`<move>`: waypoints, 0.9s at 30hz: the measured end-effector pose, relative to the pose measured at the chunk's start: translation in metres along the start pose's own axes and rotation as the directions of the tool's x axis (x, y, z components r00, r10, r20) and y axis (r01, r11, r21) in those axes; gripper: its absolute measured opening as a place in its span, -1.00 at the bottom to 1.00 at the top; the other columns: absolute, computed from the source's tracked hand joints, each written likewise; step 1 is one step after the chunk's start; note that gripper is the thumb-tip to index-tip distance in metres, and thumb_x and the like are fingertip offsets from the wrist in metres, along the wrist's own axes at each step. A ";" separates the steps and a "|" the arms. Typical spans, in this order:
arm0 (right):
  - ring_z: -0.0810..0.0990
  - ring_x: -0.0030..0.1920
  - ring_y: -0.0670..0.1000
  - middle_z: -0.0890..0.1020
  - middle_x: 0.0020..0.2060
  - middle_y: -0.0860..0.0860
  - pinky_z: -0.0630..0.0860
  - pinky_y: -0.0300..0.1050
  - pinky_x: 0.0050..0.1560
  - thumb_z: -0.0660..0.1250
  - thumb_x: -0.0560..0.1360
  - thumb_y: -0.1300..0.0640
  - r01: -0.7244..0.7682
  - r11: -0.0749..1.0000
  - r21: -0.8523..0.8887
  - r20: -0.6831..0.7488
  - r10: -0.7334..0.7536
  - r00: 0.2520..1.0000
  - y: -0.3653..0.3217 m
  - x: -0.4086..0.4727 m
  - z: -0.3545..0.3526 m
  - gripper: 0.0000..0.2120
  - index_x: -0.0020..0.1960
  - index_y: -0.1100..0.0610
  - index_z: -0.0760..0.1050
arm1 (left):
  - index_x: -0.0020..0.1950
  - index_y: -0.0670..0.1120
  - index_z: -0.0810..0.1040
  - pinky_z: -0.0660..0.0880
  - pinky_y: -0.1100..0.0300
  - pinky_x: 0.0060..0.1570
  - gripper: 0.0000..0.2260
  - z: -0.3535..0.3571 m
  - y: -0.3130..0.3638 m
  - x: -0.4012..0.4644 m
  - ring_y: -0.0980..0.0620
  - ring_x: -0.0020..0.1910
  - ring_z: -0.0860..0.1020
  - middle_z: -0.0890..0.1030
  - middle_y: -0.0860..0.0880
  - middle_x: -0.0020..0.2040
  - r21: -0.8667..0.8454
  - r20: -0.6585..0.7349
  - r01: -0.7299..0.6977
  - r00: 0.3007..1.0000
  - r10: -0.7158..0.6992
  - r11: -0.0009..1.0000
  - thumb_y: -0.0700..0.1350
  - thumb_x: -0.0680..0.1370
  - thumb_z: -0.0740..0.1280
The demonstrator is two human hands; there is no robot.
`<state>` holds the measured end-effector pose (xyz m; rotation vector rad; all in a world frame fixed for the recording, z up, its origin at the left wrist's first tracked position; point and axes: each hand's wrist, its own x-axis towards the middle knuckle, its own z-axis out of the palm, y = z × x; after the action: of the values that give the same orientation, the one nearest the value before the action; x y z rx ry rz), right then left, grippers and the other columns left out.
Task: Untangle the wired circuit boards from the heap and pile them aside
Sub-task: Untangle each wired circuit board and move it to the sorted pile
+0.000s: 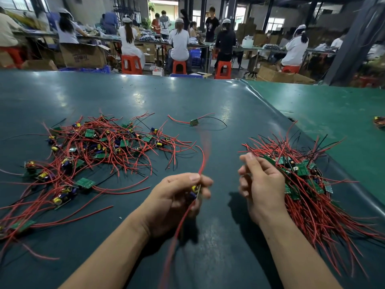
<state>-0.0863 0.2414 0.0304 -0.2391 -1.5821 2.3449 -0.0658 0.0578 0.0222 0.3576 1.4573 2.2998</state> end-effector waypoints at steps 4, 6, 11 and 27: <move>0.35 -0.60 -0.15 0.56 -0.48 -0.02 0.20 -0.36 -0.63 0.41 0.34 -0.18 -0.022 0.944 -0.330 0.426 0.169 0.889 0.006 -0.023 0.013 -0.70 -0.27 0.06 0.63 | -0.01 -0.09 0.73 0.45 0.16 -0.14 -0.75 -0.003 -0.002 0.007 0.00 -0.21 0.59 0.67 -0.09 -0.17 -0.018 -0.207 -0.149 0.968 0.143 0.989 -0.07 0.36 0.41; 0.42 -0.56 -0.20 0.59 -0.44 -0.03 0.28 -0.39 -0.57 0.44 0.32 -0.12 0.087 0.928 -0.362 0.494 0.112 0.862 0.010 -0.028 0.017 -0.74 -0.24 0.09 0.60 | -0.03 -0.08 0.74 0.39 0.03 -0.04 -0.74 -0.002 -0.003 0.010 -0.09 -0.12 0.55 0.67 -0.11 -0.17 0.025 -0.258 -0.166 0.952 0.167 0.986 -0.07 0.32 0.45; 0.47 -0.54 -0.15 0.64 -0.37 0.01 0.31 -0.32 -0.61 0.47 0.32 -0.11 0.066 0.927 -0.370 0.515 0.146 0.844 0.006 -0.025 0.010 -0.71 -0.08 0.06 0.66 | -0.10 -0.15 0.64 0.47 0.13 -0.08 -0.79 -0.002 -0.005 0.010 -0.01 -0.20 0.56 0.63 -0.05 -0.26 0.222 -0.306 -0.277 0.890 0.336 0.935 -0.12 0.30 0.48; 0.70 -0.29 -0.06 0.73 -0.12 -0.01 0.47 -0.35 -0.49 0.31 0.55 0.27 0.113 0.922 0.371 -0.072 -0.092 0.993 -0.025 -0.012 0.005 -0.84 0.10 0.10 0.53 | -0.16 0.00 0.62 0.43 0.05 -0.18 -0.85 -0.025 -0.008 0.014 0.04 -0.25 0.45 0.62 0.08 -0.25 0.809 -0.472 -0.042 0.548 0.691 0.586 0.01 0.56 0.36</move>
<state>-0.0729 0.2416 0.0549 -0.1265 -1.0621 2.4746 -0.0869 0.0472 0.0045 -0.1660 3.0842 2.1351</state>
